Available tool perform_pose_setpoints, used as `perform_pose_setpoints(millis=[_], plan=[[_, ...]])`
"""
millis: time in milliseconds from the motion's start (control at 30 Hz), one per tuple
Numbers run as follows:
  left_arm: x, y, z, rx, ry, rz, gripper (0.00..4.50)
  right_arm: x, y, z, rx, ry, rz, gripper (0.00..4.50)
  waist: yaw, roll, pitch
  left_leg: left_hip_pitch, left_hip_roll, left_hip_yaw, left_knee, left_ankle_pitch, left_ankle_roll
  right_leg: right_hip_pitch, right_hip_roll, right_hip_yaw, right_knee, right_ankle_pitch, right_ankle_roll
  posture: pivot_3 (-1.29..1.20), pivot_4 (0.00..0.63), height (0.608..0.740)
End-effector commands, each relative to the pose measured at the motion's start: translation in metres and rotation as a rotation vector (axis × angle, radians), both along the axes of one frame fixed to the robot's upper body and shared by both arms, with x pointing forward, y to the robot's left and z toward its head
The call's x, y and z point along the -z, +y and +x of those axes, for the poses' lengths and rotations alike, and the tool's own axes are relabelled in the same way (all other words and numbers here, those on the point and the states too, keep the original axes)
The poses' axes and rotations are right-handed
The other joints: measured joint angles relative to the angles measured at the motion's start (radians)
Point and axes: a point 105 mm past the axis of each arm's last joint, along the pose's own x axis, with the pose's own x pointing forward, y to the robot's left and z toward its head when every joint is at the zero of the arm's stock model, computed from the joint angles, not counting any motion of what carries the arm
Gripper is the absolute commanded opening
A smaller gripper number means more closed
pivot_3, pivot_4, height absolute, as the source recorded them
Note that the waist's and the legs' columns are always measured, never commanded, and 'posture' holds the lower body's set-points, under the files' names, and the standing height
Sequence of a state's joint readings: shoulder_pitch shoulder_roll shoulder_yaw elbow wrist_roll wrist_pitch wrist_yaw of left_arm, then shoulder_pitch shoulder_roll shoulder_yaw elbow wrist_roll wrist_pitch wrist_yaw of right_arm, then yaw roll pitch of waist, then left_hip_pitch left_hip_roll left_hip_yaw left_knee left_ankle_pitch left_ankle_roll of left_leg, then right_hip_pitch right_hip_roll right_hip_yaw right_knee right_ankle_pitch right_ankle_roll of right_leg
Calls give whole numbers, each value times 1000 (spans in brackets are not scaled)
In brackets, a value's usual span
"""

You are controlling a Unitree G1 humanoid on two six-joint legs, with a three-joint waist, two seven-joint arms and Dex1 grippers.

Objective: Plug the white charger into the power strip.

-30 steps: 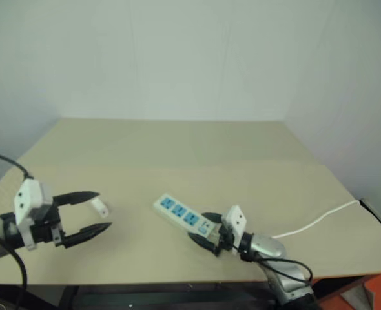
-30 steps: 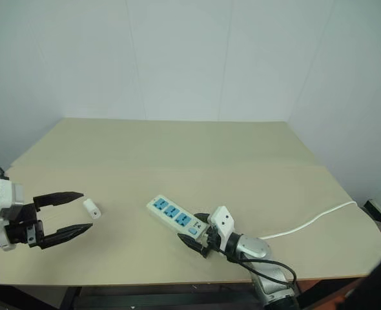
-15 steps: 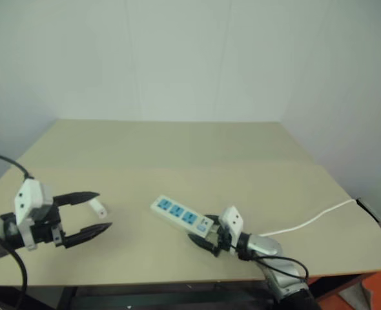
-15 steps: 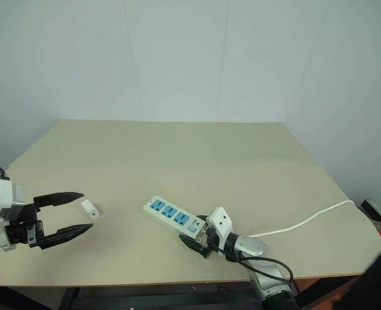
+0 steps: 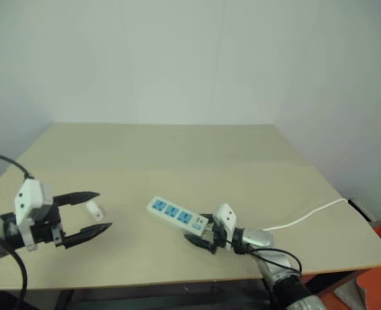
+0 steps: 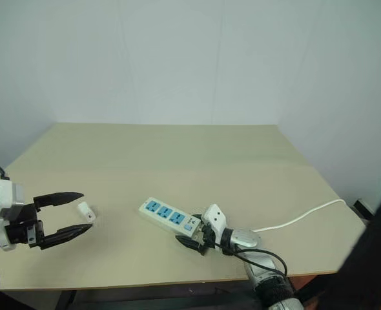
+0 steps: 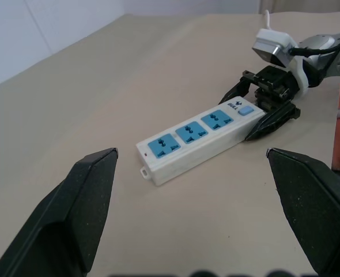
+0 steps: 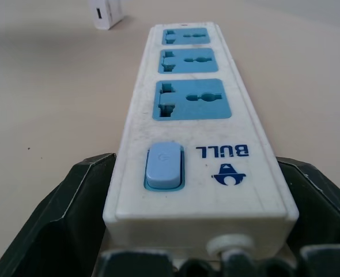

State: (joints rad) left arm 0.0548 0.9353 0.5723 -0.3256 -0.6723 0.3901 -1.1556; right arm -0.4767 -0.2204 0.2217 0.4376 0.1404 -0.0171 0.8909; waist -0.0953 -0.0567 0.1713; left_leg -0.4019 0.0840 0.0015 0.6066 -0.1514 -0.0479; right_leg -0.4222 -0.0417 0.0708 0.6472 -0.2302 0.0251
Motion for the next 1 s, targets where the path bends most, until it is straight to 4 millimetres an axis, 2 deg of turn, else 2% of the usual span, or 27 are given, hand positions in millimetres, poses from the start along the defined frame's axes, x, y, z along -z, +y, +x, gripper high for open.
perform_pose_setpoints(millis=[33,67,267,567,767,900,1000], plan=[[-10,-6,-2,39,-41,-5,4500,33,6,-1,-8,78,-90,3613,-9,-6,-4,2,0,0,0,0,0,1,0,0,0,0,0,0,150,740],[-10,-7,-2,45,-39,-7,4500,33,8,-1,-17,77,-89,3403,-13,-8,-6,3,1,0,-1,0,0,1,0,0,0,0,0,0,150,740],[-11,-8,-2,54,-38,-7,4500,27,9,6,-40,43,-83,3411,-32,-10,-8,4,1,0,-1,0,-1,1,0,0,0,0,-1,0,150,740],[-16,-1,-1,83,-19,43,4500,-24,23,13,-175,-52,43,3411,-31,-7,-6,1,1,0,-2,-1,-1,-2,-1,-1,-1,0,-2,0,150,740],[-17,23,4,79,38,156,4500,-36,34,9,-312,-64,49,3411,-26,5,3,-12,0,0,-1,2,4,-14,0,-1,1,0,-2,0,150,740],[-16,49,14,66,90,389,4500,-34,40,7,-369,-47,32,3411,-26,7,5,-19,1,-1,-2,5,7,-19,3,0,2,1,-1,0,150,740],[-25,59,24,72,74,492,4500,-31,41,5,-396,-37,21,3411,-24,8,5,-21,0,-1,-1,5,7,-20,3,0,2,0,-1,0,150,740]])
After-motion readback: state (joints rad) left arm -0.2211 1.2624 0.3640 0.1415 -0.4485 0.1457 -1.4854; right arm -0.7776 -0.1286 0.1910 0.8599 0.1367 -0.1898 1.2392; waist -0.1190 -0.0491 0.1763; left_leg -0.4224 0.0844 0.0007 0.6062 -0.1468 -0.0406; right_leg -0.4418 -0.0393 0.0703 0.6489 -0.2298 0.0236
